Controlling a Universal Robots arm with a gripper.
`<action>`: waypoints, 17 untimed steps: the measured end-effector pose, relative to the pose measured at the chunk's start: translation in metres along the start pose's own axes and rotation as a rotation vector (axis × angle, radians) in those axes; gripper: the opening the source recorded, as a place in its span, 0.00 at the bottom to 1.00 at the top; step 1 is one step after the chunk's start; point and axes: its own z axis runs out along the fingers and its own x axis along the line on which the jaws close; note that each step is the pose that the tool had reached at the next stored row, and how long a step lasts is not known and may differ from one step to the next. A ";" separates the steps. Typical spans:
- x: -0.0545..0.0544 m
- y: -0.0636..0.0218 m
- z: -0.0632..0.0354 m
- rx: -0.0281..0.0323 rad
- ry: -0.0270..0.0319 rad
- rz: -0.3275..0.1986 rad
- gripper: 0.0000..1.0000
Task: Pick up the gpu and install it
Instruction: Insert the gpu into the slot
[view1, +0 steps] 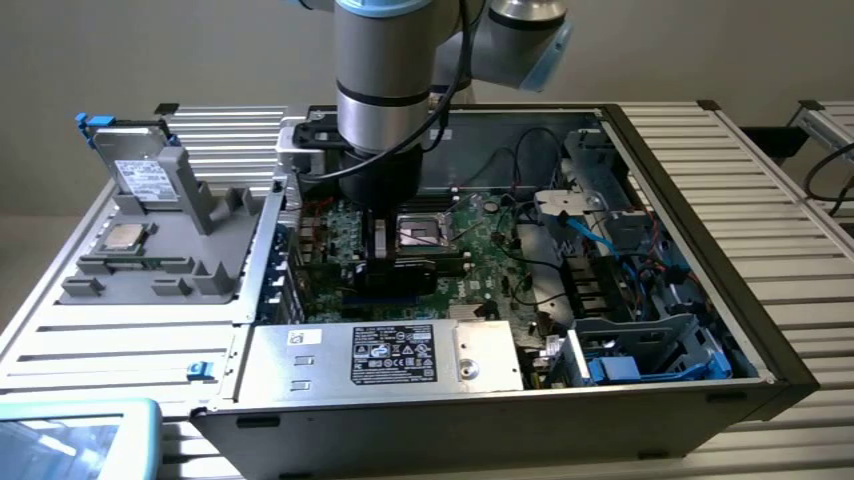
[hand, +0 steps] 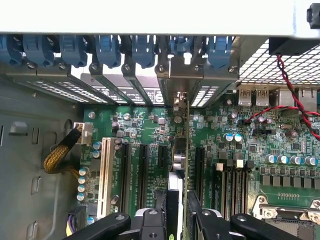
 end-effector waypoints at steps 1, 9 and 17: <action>0.000 -0.0001 0.0005 0.0001 -0.0002 0.000 0.28; 0.000 -0.0001 0.0019 -0.0001 0.0001 0.000 0.28; 0.000 -0.0001 0.0020 0.0001 -0.0003 0.000 0.35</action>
